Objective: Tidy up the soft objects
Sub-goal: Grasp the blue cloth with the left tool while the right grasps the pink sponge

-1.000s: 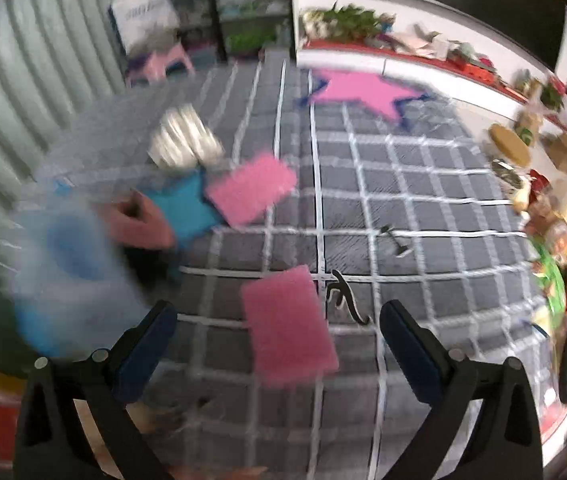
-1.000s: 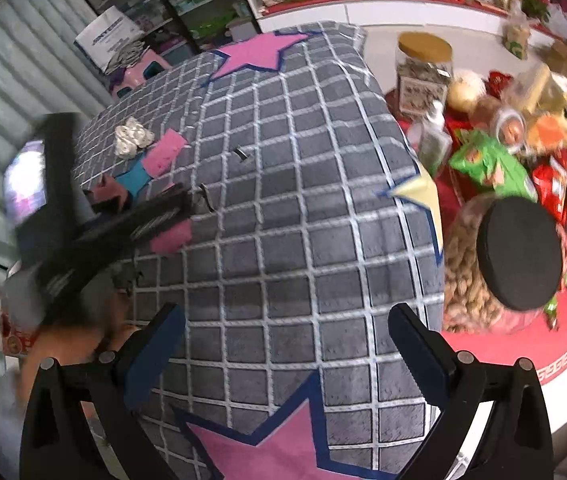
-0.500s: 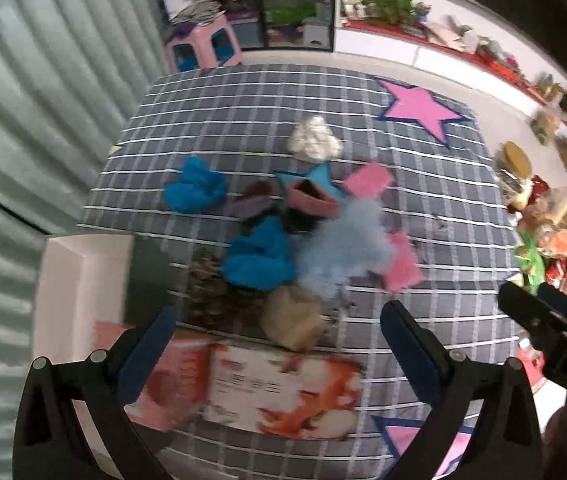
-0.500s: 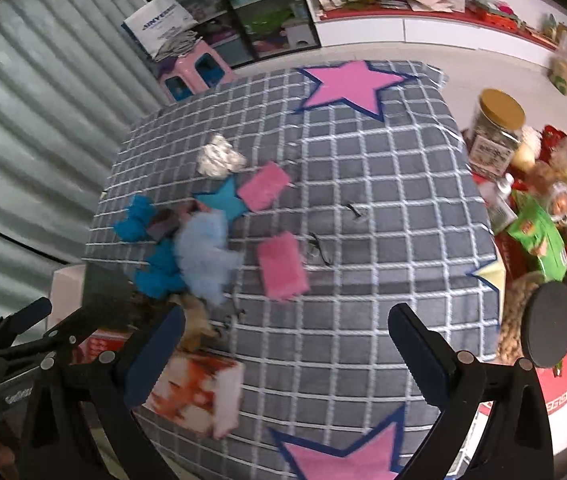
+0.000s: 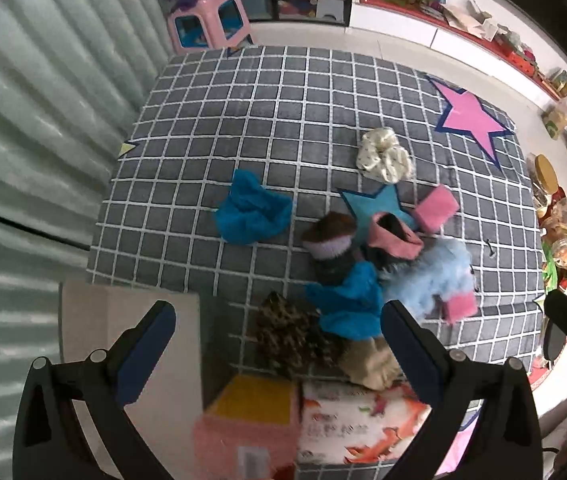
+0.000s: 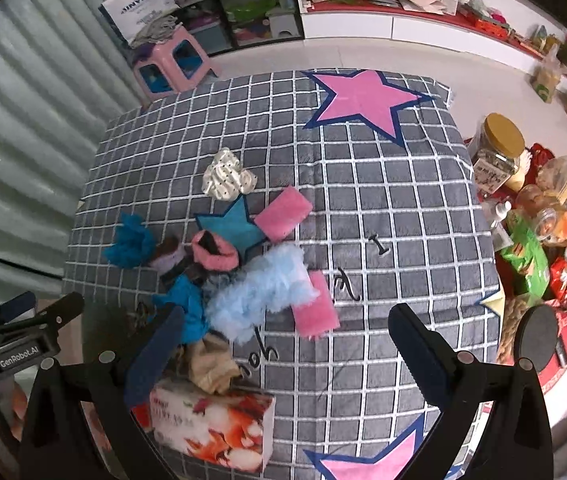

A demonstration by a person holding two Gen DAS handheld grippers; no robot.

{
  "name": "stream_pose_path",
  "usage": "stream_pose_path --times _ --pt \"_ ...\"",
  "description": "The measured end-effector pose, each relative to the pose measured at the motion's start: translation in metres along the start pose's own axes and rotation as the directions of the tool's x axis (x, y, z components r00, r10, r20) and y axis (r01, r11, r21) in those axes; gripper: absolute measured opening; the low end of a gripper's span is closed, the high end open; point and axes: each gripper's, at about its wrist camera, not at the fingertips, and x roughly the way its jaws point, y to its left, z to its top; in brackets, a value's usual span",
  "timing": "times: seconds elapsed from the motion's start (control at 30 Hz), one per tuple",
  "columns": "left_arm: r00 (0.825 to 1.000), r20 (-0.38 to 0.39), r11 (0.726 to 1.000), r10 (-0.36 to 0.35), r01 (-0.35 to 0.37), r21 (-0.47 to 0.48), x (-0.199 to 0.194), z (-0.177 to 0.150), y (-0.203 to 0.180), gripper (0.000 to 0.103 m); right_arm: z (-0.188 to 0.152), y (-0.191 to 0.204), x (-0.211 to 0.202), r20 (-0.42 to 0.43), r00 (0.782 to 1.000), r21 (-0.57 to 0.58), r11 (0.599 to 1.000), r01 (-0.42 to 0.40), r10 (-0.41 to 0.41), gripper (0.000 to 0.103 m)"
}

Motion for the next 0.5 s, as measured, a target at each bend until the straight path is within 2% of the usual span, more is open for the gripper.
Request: stream_pose_path --times 0.13,0.3,0.5 --pt "0.999 -0.046 0.999 -0.029 0.028 -0.017 0.023 0.022 0.012 0.102 0.015 0.012 0.018 -0.029 0.999 -0.010 0.999 0.038 -0.038 0.102" --pt "0.996 -0.085 0.999 -0.023 0.020 -0.037 0.056 0.049 0.017 0.102 0.035 0.018 0.049 -0.068 0.996 -0.024 0.998 0.057 -0.059 0.102" --pt "0.987 -0.158 0.992 -0.023 0.003 -0.126 0.104 0.068 0.027 0.102 0.059 0.020 0.099 -0.120 0.991 -0.107 0.993 0.052 -0.064 0.102"
